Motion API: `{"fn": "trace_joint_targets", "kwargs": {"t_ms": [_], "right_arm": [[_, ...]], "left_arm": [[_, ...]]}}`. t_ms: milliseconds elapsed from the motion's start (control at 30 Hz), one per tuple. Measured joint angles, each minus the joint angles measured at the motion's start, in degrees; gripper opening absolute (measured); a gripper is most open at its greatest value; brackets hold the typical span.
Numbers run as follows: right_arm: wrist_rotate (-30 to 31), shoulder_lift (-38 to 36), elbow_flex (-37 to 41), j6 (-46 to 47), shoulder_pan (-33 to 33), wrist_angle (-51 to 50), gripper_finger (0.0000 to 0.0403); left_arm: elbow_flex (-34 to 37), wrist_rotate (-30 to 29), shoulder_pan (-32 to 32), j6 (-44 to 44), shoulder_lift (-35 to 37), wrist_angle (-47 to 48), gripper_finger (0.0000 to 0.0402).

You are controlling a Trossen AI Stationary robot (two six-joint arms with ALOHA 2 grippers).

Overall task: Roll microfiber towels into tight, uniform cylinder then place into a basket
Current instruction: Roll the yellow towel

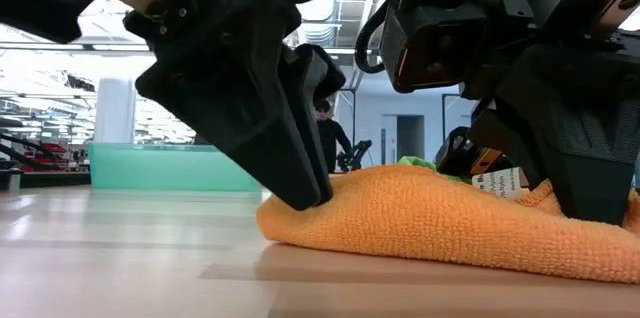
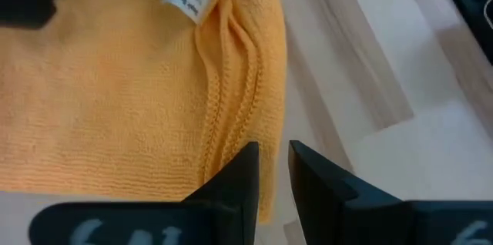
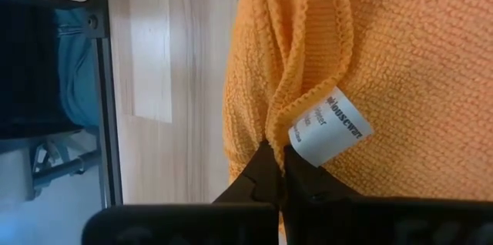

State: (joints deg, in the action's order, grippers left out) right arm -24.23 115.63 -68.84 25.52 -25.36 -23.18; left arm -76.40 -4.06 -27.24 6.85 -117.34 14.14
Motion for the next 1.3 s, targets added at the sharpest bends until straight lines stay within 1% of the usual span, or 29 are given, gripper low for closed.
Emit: {"fn": "trace_joint_targets", "kwargs": {"t_ms": [167,333,433,567,767,933,1067,1233,1300], "right_arm": [[-0.8,0.0,0.0,0.0,0.0,-0.1,0.0015],[-1.5,0.0,0.0,0.0,0.0,-0.1,0.0016],[-2.2,0.0,0.0,0.3,0.0,-0.4,0.0033],[-2.4,0.1,0.1,2.9,0.2,-0.4,0.0064],[-2.9,0.1,0.0,3.1,0.4,-0.3,0.0109],[-3.4,-0.2,0.0,4.8,0.9,-0.4,0.012],[-1.6,-1.6,0.2,4.1,0.6,-1.9,0.0112],[6.1,-5.1,0.4,2.6,-0.5,-7.8,0.01],[7.8,-6.2,0.3,2.5,-0.9,-9.1,0.0098]], "left_arm": [[0.0,-4.0,0.3,0.0,0.0,-0.4,0.0066],[0.0,-2.6,1.7,1.4,0.0,0.3,0.0066],[0.0,-2.1,2.1,2.1,0.0,0.9,0.0066],[0.0,0.5,3.0,3.2,0.0,1.8,0.0066],[0.0,1.3,3.6,3.4,0.0,1.7,0.0066],[0.0,1.2,3.7,3.6,0.0,1.6,0.0066],[0.0,1.2,3.8,3.8,0.0,1.5,0.0066],[0.0,1.0,3.8,2.9,0.0,1.3,0.0066],[0.0,1.0,3.9,2.7,0.0,1.4,0.0066]]}}
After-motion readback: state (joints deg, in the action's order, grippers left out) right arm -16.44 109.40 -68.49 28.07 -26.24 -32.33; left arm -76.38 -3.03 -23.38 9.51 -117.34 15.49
